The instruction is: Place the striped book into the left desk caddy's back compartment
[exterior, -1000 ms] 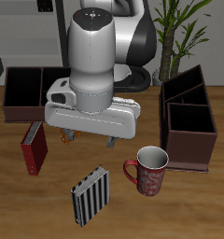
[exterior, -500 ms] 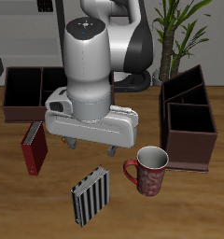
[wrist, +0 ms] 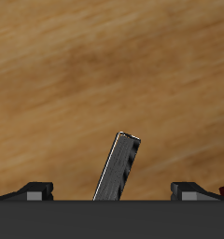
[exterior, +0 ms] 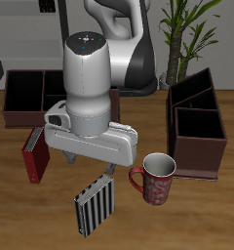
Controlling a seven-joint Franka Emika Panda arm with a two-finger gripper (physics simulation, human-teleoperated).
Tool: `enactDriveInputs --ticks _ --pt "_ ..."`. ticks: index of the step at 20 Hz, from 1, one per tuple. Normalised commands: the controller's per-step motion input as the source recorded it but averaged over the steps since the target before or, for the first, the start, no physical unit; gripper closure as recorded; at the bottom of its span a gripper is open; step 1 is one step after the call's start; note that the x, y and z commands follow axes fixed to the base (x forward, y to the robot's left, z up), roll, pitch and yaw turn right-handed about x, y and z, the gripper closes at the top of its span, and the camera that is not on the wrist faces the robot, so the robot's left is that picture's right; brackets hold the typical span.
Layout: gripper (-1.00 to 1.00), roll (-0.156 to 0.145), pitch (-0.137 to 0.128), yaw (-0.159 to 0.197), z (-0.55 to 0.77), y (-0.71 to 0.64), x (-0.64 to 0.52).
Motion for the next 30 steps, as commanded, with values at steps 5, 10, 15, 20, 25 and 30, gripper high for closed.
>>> enactDriveInputs --ticks 5,10,15,20,25,30 --pt "-1.0 -0.023 0.024 -0.024 -0.28 -0.08 0.11" --pt "-1.0 -0.002 0.017 -0.023 -0.28 0.05 0.05" --pt "-1.0 -0.006 0.026 -0.04 -0.33 -0.02 0.03" --pt "-1.0 -0.017 0.035 -0.033 -0.26 -0.02 0.0" --pt "-1.0 -0.015 0.057 -0.018 -0.39 -0.05 0.05" --pt "1.0 -0.026 0.048 0.0 -0.25 -0.09 -0.01"
